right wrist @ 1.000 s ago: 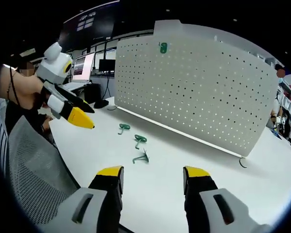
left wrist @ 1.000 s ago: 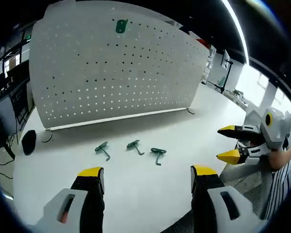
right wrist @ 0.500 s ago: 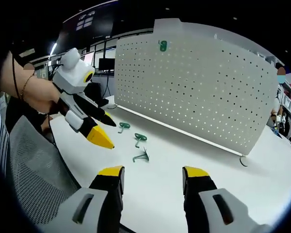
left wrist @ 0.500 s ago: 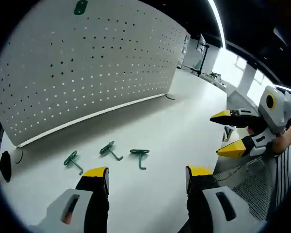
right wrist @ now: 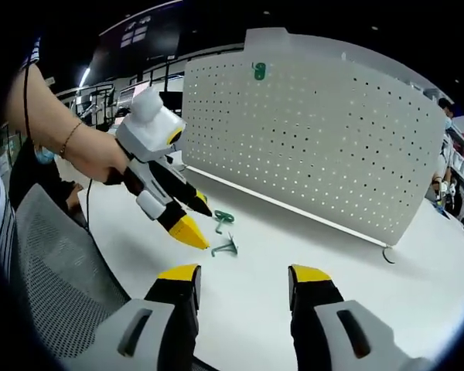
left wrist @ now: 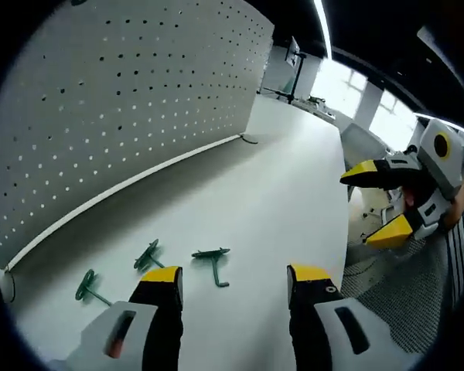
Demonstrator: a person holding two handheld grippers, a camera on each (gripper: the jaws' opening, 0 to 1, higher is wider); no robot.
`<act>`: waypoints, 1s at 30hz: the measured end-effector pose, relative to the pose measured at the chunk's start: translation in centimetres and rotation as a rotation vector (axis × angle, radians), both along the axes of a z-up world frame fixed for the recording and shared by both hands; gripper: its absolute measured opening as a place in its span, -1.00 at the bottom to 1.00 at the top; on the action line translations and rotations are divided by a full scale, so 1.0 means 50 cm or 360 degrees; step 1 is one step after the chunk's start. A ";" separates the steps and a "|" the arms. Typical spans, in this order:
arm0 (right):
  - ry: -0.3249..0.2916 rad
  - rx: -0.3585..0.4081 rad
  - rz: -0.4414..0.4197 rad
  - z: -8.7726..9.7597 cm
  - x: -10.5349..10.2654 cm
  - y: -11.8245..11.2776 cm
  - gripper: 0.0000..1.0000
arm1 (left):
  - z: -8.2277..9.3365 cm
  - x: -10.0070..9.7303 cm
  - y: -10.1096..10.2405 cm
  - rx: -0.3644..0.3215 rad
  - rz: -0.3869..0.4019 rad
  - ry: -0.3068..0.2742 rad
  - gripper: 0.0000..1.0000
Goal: Insert the hook assembly into the mounting plate slot until the hook locks in place.
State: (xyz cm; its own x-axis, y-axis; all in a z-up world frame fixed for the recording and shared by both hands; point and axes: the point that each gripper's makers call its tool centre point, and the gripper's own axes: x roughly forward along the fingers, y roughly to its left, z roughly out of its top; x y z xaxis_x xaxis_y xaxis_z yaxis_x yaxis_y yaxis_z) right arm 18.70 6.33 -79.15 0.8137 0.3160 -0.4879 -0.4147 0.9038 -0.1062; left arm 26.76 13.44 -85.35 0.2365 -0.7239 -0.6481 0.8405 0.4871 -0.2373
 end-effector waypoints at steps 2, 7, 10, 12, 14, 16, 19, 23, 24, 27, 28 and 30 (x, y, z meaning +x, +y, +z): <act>0.0008 -0.0004 0.0003 -0.002 -0.001 0.000 -0.14 | -0.005 0.010 -0.004 0.0010 -0.0024 -0.0003 0.09; 0.0015 -0.0006 0.0012 -0.004 -0.002 0.003 -0.16 | -0.014 0.026 -0.017 0.0022 -0.0083 0.0003 0.04; 0.0026 0.0009 -0.0001 -0.006 -0.001 0.000 -0.18 | -0.024 0.031 -0.025 0.0055 -0.0144 -0.0008 0.01; 0.0026 0.0009 -0.0002 -0.006 -0.001 0.000 -0.19 | -0.028 0.032 -0.033 0.0071 -0.0188 -0.0009 -0.01; 0.0029 0.0003 0.0000 -0.007 -0.001 0.000 -0.20 | -0.036 0.032 -0.039 0.0103 -0.0248 -0.0017 -0.02; 0.0030 0.0006 0.0002 -0.007 -0.001 0.000 -0.20 | -0.042 0.030 -0.043 0.0135 -0.0307 -0.0028 -0.05; 0.0033 0.0004 0.0004 -0.008 -0.001 0.001 -0.21 | -0.049 0.036 -0.052 0.0170 -0.0374 -0.0074 -0.16; 0.0055 0.0022 -0.0008 -0.012 -0.001 -0.001 -0.23 | -0.070 0.047 -0.057 0.0206 -0.0415 -0.0067 -0.23; 0.0055 0.0021 -0.0009 -0.012 -0.001 -0.002 -0.23 | -0.072 0.047 -0.059 0.0208 -0.0426 -0.0064 -0.24; 0.0057 0.0016 -0.0006 -0.013 -0.001 -0.001 -0.24 | -0.079 0.045 -0.061 0.0247 -0.0491 -0.0079 -0.31; 0.0057 0.0016 -0.0009 -0.013 -0.001 -0.002 -0.24 | -0.083 0.048 -0.061 0.0273 -0.0518 -0.0105 -0.33; 0.0059 0.0015 -0.0029 -0.013 0.000 -0.007 -0.26 | -0.088 0.046 -0.065 0.0281 -0.0542 -0.0088 -0.38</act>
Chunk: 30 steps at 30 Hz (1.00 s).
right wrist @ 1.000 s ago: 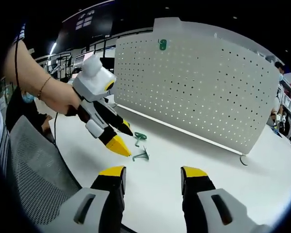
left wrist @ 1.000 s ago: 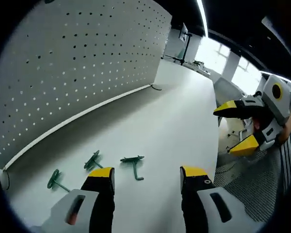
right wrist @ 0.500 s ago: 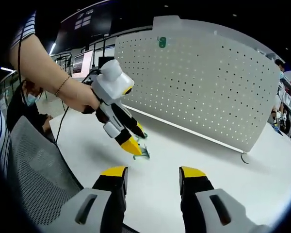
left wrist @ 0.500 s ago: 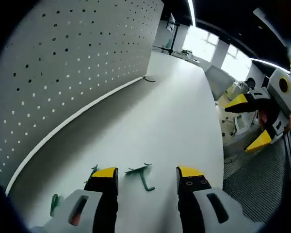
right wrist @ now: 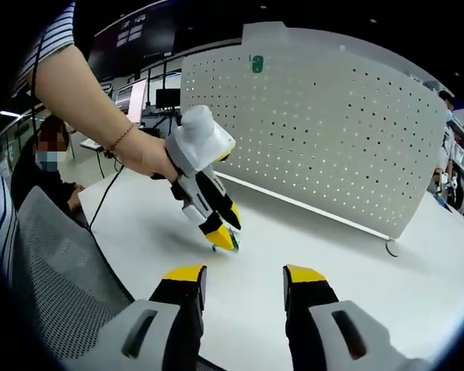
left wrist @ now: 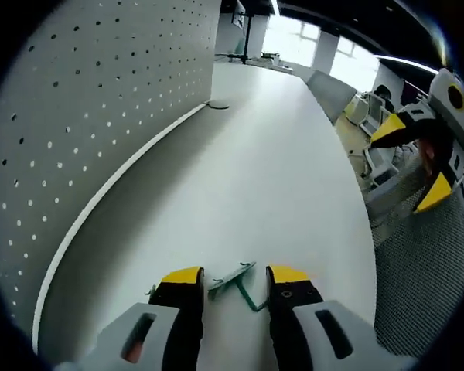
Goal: Insert the hook assembly into the mounting plate slot until the hook locks in place.
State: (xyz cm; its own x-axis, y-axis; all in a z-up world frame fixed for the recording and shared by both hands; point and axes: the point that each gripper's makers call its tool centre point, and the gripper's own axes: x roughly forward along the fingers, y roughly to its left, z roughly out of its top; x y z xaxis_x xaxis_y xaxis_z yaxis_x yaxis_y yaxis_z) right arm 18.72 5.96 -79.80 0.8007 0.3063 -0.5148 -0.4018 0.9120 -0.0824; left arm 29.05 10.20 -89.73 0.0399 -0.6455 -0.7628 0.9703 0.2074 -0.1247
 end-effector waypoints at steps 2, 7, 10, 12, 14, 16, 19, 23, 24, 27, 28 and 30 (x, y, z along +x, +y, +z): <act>0.0000 0.0009 -0.0015 0.001 0.001 -0.004 -0.26 | -0.004 0.002 -0.001 0.0031 -0.0032 -0.0018 -0.41; -0.0003 -0.0003 -0.0004 0.001 -0.001 -0.003 -0.28 | -0.006 -0.006 -0.014 0.0072 -0.0138 -0.0028 -0.55; -0.0015 -0.0019 0.0001 0.002 -0.002 -0.003 -0.28 | -0.014 -0.010 -0.016 0.0139 -0.0233 -0.0083 -0.60; -0.0022 -0.0025 0.0000 0.003 -0.001 -0.004 -0.28 | -0.016 -0.012 -0.020 0.0151 -0.0244 -0.0071 -0.61; -0.0020 -0.0029 0.0003 0.003 -0.002 -0.004 -0.28 | -0.017 -0.008 -0.023 0.0161 -0.0255 -0.0073 -0.68; -0.0018 -0.0034 0.0010 0.002 -0.003 -0.002 -0.28 | -0.017 -0.007 -0.023 0.0192 -0.0284 -0.0100 -0.74; -0.0016 -0.0036 0.0024 0.001 -0.004 0.001 -0.28 | -0.018 -0.006 -0.024 0.0217 -0.0309 -0.0110 -0.82; -0.0010 -0.0036 0.0026 0.000 -0.004 0.001 -0.28 | -0.018 -0.007 -0.023 0.0226 -0.0293 -0.0089 -0.88; -0.0009 -0.0033 0.0029 0.000 -0.004 0.002 -0.28 | -0.018 -0.008 -0.022 0.0230 -0.0294 -0.0086 -0.89; -0.0007 -0.0036 0.0037 -0.001 -0.004 0.004 -0.28 | -0.017 -0.012 -0.020 0.0248 -0.0336 -0.0128 -0.91; -0.0010 -0.0038 0.0033 0.000 -0.004 0.002 -0.28 | -0.016 -0.009 -0.018 0.0258 -0.0350 -0.0146 -0.91; -0.0014 -0.0033 0.0021 0.001 -0.003 -0.001 -0.28 | -0.015 -0.003 -0.015 0.0267 -0.0338 -0.0145 -0.92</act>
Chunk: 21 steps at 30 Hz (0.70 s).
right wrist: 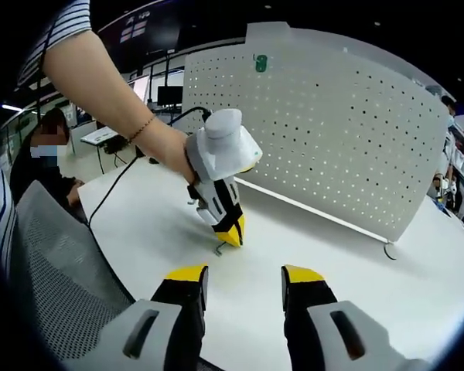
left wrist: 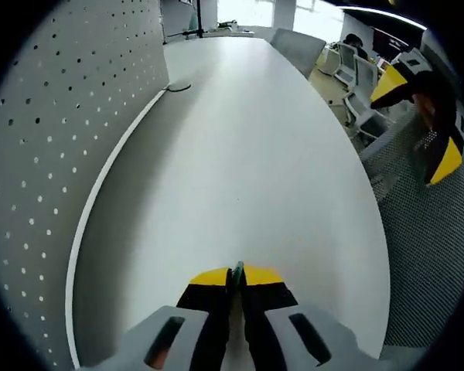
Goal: Insert the hook assembly into the mounting plate slot until the hook locks in place.
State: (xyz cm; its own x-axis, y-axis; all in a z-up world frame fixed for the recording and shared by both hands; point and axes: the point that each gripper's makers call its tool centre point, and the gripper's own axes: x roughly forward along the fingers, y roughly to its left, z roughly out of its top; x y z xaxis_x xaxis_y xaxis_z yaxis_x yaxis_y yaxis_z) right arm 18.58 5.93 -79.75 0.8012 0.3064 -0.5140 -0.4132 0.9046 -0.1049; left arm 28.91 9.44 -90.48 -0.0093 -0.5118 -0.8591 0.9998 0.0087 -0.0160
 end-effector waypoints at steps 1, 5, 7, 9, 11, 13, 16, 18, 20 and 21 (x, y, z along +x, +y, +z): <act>-0.0002 0.0000 -0.0003 0.000 0.000 -0.001 -0.28 | 0.004 0.007 0.002 -0.0002 0.0034 0.0004 -0.93; 0.0003 0.0000 -0.0006 -0.001 0.000 -0.001 -0.28 | 0.022 0.026 -0.001 -0.0064 0.0230 0.0075 -0.94; 0.0004 0.0002 -0.0004 -0.001 0.000 0.000 -0.28 | 0.029 0.032 -0.003 -0.0086 0.0290 0.0101 -0.94; 0.0005 0.0002 -0.0003 -0.001 0.000 0.000 -0.28 | 0.042 0.038 -0.006 -0.0114 0.0318 0.0095 -0.95; 0.0005 0.0005 -0.0006 -0.001 0.000 -0.001 -0.28 | 0.056 0.043 -0.006 -0.0141 0.0354 0.0085 -0.95; 0.0004 0.0008 -0.0011 -0.001 0.001 -0.002 -0.28 | 0.072 0.054 -0.004 -0.0163 0.0397 0.0040 -0.95; 0.0007 0.0001 -0.0012 -0.002 0.001 -0.002 -0.25 | 0.092 0.070 0.004 -0.0177 0.0467 -0.0026 -0.96; 0.0015 0.0012 -0.0011 -0.002 0.000 -0.001 -0.25 | 0.115 0.077 0.003 -0.0235 0.0552 -0.0025 -0.96; 0.0013 0.0012 -0.0011 -0.002 0.000 -0.001 -0.25 | 0.139 0.080 0.002 -0.0297 0.0598 -0.0016 -0.96; 0.0017 0.0016 -0.0010 -0.003 0.000 0.000 -0.25 | 0.149 0.082 0.002 -0.0320 0.0618 -0.0017 -0.96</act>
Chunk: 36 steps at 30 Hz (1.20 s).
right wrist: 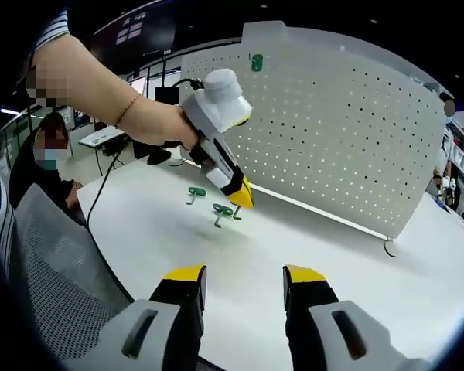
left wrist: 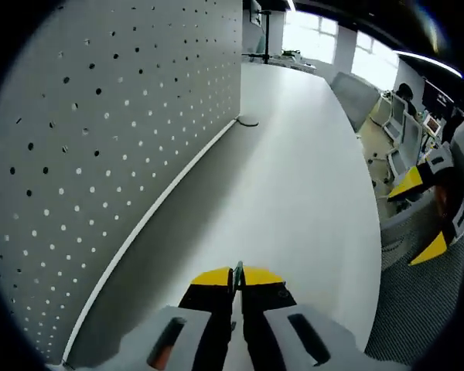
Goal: Insert the hook assembly into the mounting plate slot until the hook locks in place.
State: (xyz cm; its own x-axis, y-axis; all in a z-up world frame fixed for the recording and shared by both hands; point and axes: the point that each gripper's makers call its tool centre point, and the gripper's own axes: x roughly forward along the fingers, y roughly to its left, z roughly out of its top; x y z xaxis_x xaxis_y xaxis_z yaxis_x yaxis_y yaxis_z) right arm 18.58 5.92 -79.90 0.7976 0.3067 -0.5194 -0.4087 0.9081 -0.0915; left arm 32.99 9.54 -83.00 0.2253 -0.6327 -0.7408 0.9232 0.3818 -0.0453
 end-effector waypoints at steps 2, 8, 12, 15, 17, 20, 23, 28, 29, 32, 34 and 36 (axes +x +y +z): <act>0.0003 -0.0002 0.0002 -0.001 0.000 0.000 -0.25 | 0.024 0.001 0.002 -0.0042 0.0028 -0.0024 -0.96; 0.0004 0.0007 0.0011 0.000 -0.002 0.003 -0.25 | 0.072 -0.010 0.008 -0.0224 0.0215 0.0014 -0.97; 0.0009 0.0011 0.0013 -0.001 -0.003 0.004 -0.25 | 0.096 -0.030 0.015 -0.0323 0.0318 0.0051 -0.97; 0.0032 0.0017 -0.0001 -0.005 -0.003 0.002 -0.25 | 0.126 -0.038 0.010 -0.0432 0.0385 0.0051 -0.97; 0.0032 0.0007 0.0004 -0.006 -0.004 0.003 -0.25 | 0.143 -0.046 0.007 -0.0483 0.0413 0.0054 -0.97; 0.0039 0.0007 0.0007 -0.008 -0.005 0.003 -0.25 | 0.162 -0.056 0.005 -0.0535 0.0422 0.0033 -0.97; 0.0044 0.0008 0.0004 -0.009 -0.005 0.002 -0.24 | 0.185 -0.071 -0.007 -0.0704 0.0465 0.0099 -0.97; 0.0054 0.0010 0.0014 -0.011 -0.006 0.005 -0.22 | 0.192 -0.085 0.008 -0.0721 0.0514 0.0082 -0.97; 0.0053 0.0010 0.0014 -0.011 -0.006 0.006 -0.22 | 0.195 -0.089 0.011 -0.0740 0.0528 0.0086 -0.97; 0.0067 0.0013 0.0009 -0.014 -0.007 0.005 -0.17 | 0.213 -0.102 0.013 -0.0811 0.0527 0.0092 -0.97; 0.0055 0.0013 0.0010 -0.012 -0.006 0.005 -0.17 | 0.220 -0.109 0.016 -0.0823 0.0527 0.0083 -0.97; 0.0051 0.0013 0.0005 -0.011 -0.006 0.004 -0.16 | 0.226 -0.110 0.021 -0.0859 0.0562 0.0083 -0.97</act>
